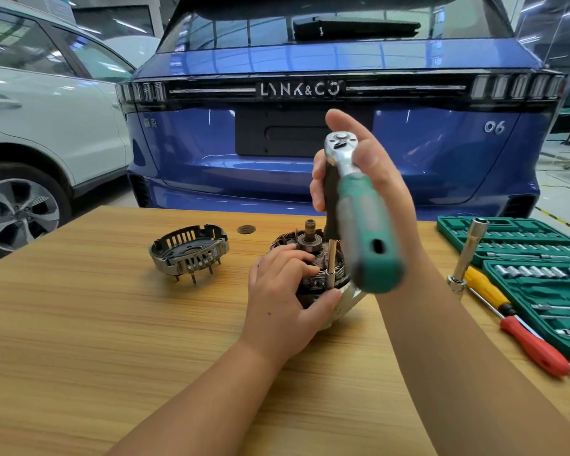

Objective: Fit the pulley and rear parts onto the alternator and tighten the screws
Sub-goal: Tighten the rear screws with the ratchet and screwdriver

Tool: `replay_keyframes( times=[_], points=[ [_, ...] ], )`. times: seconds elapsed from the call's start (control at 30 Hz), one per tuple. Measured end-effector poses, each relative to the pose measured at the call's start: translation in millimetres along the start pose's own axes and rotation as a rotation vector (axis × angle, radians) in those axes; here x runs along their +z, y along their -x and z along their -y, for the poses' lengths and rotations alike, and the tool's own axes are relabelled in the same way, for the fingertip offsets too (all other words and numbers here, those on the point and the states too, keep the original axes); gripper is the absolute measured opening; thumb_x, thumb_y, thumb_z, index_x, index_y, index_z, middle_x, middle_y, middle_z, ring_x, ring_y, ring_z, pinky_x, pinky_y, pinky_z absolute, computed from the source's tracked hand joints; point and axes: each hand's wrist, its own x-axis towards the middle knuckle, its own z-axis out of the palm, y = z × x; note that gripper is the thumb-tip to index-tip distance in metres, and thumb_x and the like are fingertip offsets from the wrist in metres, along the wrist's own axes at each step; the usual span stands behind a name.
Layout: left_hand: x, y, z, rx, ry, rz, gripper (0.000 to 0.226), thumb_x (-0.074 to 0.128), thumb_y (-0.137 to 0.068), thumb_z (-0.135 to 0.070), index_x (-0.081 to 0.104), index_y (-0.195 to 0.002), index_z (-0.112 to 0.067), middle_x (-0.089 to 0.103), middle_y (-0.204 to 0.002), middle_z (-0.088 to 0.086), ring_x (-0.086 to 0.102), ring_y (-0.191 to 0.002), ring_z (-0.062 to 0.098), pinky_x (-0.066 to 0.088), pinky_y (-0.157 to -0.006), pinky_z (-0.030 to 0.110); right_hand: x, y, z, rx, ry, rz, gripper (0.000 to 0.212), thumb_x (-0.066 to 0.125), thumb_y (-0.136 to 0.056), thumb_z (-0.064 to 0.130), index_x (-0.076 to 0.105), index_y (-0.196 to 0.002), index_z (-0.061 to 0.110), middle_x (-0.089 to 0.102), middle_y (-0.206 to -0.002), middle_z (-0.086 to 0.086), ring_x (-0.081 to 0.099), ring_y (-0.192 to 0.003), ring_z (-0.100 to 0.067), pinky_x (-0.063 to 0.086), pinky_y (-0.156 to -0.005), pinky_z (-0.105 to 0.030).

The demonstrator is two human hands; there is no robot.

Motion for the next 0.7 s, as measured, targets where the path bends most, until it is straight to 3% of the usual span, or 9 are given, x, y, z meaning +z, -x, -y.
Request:
replay_keyframes(
  times=[0.1, 0.2, 0.3, 0.37, 0.5, 0.57, 0.7],
  points=[
    [0.6, -0.2, 1.5, 0.04, -0.079, -0.011, 0.039, 0.064, -0.079, -0.054, 0.069, -0.097, -0.019, 0.059, -0.118, -0.017, 0.045, -0.131, 0.01, 0.031, -0.112, 0.055, 3.5, 0.4, 2.4, -0.055, 0.152, -0.214, 0.03, 0.066, -0.092, 0.027, 0.059, -0.114, 0.009, 0.052, -0.068, 0.004, 0.041, -0.055, -0.012, 0.035, -0.051, -0.023],
    [1.2, 0.2, 2.8, 0.037, -0.084, -0.012, 0.038, 0.064, -0.079, -0.054, 0.069, -0.097, -0.021, 0.056, -0.118, -0.02, 0.044, -0.131, 0.009, 0.031, -0.112, 0.057, -3.2, -2.9, 5.5, 0.003, 0.175, -0.309, 0.008, 0.066, -0.096, 0.019, 0.063, -0.097, 0.012, 0.046, -0.061, 0.005, 0.036, -0.051, -0.011, 0.031, -0.049, -0.025],
    [1.7, -0.5, 3.9, 0.047, -0.086, -0.015, 0.038, 0.064, -0.079, -0.054, 0.069, -0.097, -0.021, 0.055, -0.117, -0.02, 0.045, -0.13, 0.009, 0.032, -0.112, 0.055, -5.2, -3.0, 6.5, 0.09, 0.075, -0.18, 0.018, 0.062, -0.097, 0.013, 0.059, -0.114, 0.015, 0.05, -0.072, 0.002, 0.044, -0.057, -0.012, 0.04, -0.057, -0.025],
    [1.9, -0.5, 4.5, 0.046, -0.081, -0.016, 0.038, 0.064, -0.079, -0.054, 0.069, -0.096, -0.021, 0.057, -0.118, -0.019, 0.045, -0.13, 0.009, 0.032, -0.112, 0.054, -1.4, -1.1, 3.7, 0.011, 0.077, -0.13, 0.022, 0.058, -0.097, 0.005, 0.055, -0.116, 0.016, 0.047, -0.077, -0.001, 0.044, -0.058, -0.015, 0.04, -0.057, -0.027],
    [2.6, -0.5, 4.8, 0.03, -0.09, -0.006, 0.037, 0.064, -0.08, -0.054, 0.069, -0.098, -0.021, 0.061, -0.12, -0.015, 0.044, -0.131, 0.009, 0.031, -0.113, 0.053, 5.4, 0.5, -3.3, -0.182, 0.212, -0.071, 0.021, 0.051, -0.101, -0.001, 0.049, -0.114, 0.015, 0.041, -0.074, -0.008, 0.031, -0.048, -0.032, 0.029, -0.046, -0.041],
    [2.7, -0.3, 4.3, 0.032, -0.098, -0.009, 0.038, 0.064, -0.08, -0.054, 0.069, -0.097, -0.021, 0.061, -0.12, -0.013, 0.045, -0.131, 0.011, 0.031, -0.113, 0.053, 5.7, -0.1, -4.2, -0.202, 0.222, -0.069, 0.019, 0.049, -0.102, 0.001, 0.048, -0.114, 0.016, 0.038, -0.073, -0.01, 0.024, -0.05, -0.037, 0.023, -0.043, -0.041],
    [2.5, 0.3, 1.9, 0.019, -0.108, -0.006, 0.038, 0.068, -0.079, -0.052, 0.07, -0.098, -0.019, 0.06, -0.12, -0.014, 0.044, -0.133, 0.013, 0.03, -0.113, 0.052, 4.0, -1.1, -3.2, -0.204, 0.244, -0.095, 0.016, 0.05, -0.103, 0.005, 0.049, -0.115, 0.016, 0.039, -0.072, -0.011, 0.024, -0.051, -0.037, 0.023, -0.043, -0.04]
  ],
)
